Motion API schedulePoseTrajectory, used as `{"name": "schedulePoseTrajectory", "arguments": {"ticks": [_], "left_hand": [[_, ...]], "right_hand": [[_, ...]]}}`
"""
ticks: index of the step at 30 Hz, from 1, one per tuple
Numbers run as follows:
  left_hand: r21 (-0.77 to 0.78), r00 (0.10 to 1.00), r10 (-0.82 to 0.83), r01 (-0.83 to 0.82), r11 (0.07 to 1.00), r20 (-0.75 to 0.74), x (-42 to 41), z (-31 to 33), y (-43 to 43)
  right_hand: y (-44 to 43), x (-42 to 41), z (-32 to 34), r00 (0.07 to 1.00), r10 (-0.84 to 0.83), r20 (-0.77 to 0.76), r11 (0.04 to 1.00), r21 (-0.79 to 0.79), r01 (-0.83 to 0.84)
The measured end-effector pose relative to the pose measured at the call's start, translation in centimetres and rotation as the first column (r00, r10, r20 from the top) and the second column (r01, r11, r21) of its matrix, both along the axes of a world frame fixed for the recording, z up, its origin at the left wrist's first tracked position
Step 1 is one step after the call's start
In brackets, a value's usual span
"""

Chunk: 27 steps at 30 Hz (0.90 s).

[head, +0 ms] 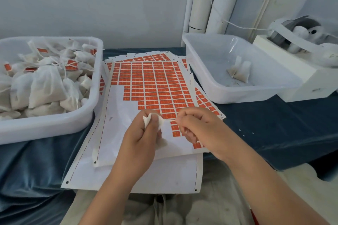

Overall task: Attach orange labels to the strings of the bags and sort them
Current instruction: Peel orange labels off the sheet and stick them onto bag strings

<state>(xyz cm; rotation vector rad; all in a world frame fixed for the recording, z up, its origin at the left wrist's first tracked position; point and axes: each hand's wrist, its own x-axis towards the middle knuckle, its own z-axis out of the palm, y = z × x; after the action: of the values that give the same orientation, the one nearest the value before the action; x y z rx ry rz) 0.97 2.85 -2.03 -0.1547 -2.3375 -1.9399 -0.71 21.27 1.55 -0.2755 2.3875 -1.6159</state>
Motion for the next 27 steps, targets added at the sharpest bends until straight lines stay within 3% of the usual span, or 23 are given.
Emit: {"name": "schedulePoseTrajectory", "arguments": {"ticks": [2, 5, 8, 13, 18, 22, 25, 27], "left_hand": [[-0.005, 0.996, -0.083, 0.083, 0.997, -0.033, 0.2, 0.6, 0.2], [-0.033, 0.994, -0.090, 0.087, 0.996, -0.068, 0.5, 0.9, 0.2], [0.002, 0.994, -0.095, 0.096, 0.995, -0.055, 0.5, 1.3, 0.0], [-0.047, 0.989, -0.116, 0.112, 0.993, -0.089, 0.5, 0.9, -0.1], [-0.036, 0.970, -0.190, 0.187, 0.982, -0.148, 0.7, 0.8, 0.5], [0.030, 0.970, -0.191, 0.198, 0.980, -0.147, 1.1, 1.4, 0.8], [-0.084, 0.994, -0.109, 0.107, 0.991, -0.022, 1.3, 1.2, 1.1], [-0.207, 0.955, -0.223, 0.262, 0.943, 0.195, 1.2, 1.1, 1.0]], "right_hand": [[0.0, 0.0, -0.1, 0.990, 0.040, 0.133, 0.965, -0.263, -0.004], [0.5, -0.2, 0.0, 0.967, 0.102, 0.234, 0.770, -0.634, 0.072], [0.7, -0.4, 0.0, 0.957, 0.139, 0.253, 0.574, -0.808, 0.130], [-0.1, -0.3, 0.2, 0.965, 0.149, 0.216, 0.594, -0.800, 0.088], [0.3, 0.1, 0.0, 0.951, 0.288, 0.114, 0.428, -0.904, -0.022], [0.8, 0.0, 0.3, 0.950, 0.311, 0.015, 0.396, -0.911, -0.116], [2.9, -1.0, 1.2, 0.965, 0.254, 0.062, 0.354, -0.934, -0.034], [5.0, -1.7, 1.7, 0.990, 0.093, 0.103, 0.498, -0.866, 0.043]]}}
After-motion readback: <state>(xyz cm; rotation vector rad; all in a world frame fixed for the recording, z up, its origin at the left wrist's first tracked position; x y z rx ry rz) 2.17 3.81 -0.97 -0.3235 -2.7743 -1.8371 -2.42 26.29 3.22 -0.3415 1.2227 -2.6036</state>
